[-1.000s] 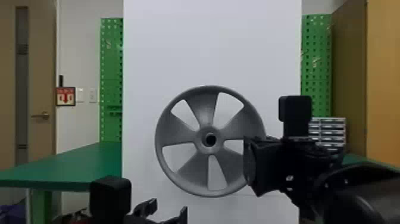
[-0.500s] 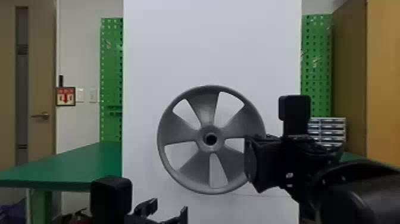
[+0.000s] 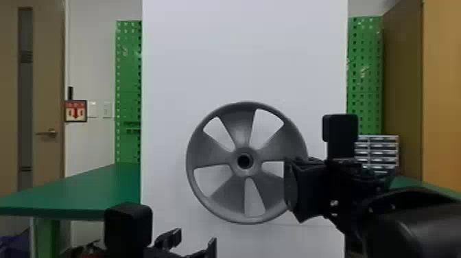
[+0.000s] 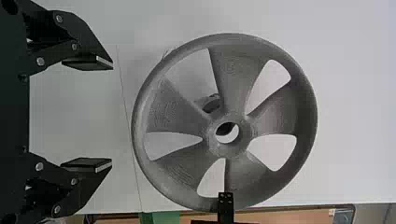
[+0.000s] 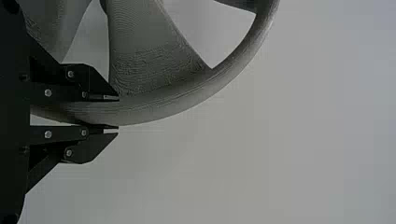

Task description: Hold the wheel and insert it

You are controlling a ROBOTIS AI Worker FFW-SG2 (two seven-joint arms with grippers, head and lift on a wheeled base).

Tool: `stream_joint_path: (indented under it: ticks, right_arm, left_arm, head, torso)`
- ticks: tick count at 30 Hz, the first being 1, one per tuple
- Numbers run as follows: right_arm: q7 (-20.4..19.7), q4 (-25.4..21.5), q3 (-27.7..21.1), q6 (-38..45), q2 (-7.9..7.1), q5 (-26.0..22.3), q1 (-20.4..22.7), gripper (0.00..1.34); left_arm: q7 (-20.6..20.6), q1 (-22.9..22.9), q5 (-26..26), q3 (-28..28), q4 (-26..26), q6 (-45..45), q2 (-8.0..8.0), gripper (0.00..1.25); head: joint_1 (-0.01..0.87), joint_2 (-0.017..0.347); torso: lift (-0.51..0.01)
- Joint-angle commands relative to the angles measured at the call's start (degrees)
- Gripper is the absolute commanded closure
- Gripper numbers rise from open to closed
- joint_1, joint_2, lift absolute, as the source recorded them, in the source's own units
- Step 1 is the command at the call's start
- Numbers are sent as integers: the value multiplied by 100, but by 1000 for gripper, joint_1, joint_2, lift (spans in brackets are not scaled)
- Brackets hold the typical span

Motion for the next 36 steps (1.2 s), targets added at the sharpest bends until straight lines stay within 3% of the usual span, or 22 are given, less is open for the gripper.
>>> stream_joint_path:
  ticks: [1,36]
  right_arm:
    - [47,72,6,-101,5,29,-14,1138]
    - [73,529,94,-506,5,301,-84,1138]
  left_arm:
    - [0,0,-8,-6,0,0,0,509]
    - [0,0,-17,-15,0,0,0,510]
  head:
    - [5,118]
    - [5,118]
  torso:
    - [-477]
    - [-477]
